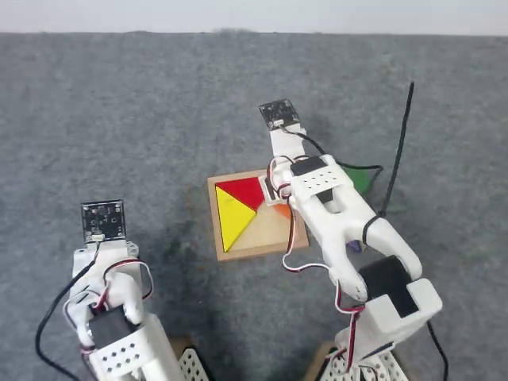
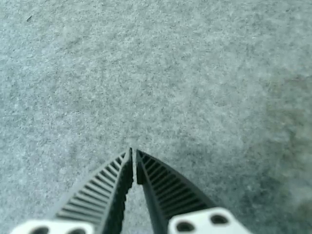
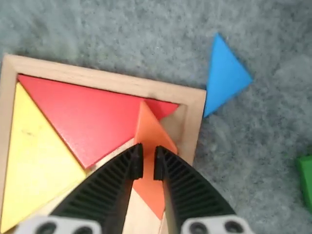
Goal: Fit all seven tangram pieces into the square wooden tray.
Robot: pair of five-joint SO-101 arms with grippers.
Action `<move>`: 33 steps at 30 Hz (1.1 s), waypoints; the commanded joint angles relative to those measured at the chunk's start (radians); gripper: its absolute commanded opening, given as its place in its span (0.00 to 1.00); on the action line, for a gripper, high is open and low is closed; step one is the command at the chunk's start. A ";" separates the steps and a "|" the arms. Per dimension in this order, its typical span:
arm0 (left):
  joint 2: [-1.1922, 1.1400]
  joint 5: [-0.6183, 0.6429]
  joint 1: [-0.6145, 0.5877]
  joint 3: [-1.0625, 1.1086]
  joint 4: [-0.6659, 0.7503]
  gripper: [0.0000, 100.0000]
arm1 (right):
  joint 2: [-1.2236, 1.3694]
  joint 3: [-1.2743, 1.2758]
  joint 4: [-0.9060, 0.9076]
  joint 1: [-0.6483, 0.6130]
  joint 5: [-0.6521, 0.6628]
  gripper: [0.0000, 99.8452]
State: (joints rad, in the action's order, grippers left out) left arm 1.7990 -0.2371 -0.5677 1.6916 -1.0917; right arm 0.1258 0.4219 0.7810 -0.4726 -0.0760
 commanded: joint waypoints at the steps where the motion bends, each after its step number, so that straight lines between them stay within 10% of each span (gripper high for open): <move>1: 0.015 -0.012 0.000 -0.008 -0.003 0.02 | -0.010 -0.061 -0.016 -0.004 0.014 0.05; 33: 0.015 -0.012 0.000 -0.008 -0.003 0.02 | -0.007 0.087 0.068 0.035 0.009 0.05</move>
State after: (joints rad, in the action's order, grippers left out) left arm 1.7990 -0.2371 -0.5677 1.6916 -1.0917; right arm 0.1258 0.4895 0.8301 -0.4327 -0.0729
